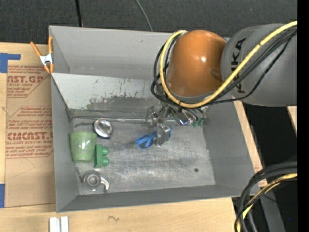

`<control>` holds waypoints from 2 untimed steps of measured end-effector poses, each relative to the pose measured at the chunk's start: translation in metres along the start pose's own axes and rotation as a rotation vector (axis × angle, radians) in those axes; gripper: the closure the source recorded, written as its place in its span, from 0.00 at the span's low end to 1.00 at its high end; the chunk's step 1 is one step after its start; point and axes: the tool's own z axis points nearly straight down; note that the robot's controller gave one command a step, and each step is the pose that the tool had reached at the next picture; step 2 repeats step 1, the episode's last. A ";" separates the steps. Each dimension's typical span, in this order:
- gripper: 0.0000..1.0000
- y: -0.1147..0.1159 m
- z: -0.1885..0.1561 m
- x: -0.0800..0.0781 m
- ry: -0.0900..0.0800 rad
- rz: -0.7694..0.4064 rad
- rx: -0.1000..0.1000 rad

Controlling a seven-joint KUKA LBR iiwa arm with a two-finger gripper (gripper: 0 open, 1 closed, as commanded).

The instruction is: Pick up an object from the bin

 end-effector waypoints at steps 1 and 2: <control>1.00 0.062 -0.074 -0.015 -0.002 -0.450 -0.003; 1.00 0.062 -0.074 -0.015 -0.002 -0.450 -0.003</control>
Offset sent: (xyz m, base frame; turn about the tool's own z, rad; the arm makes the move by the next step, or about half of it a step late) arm -0.0173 0.0584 0.0711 -0.4454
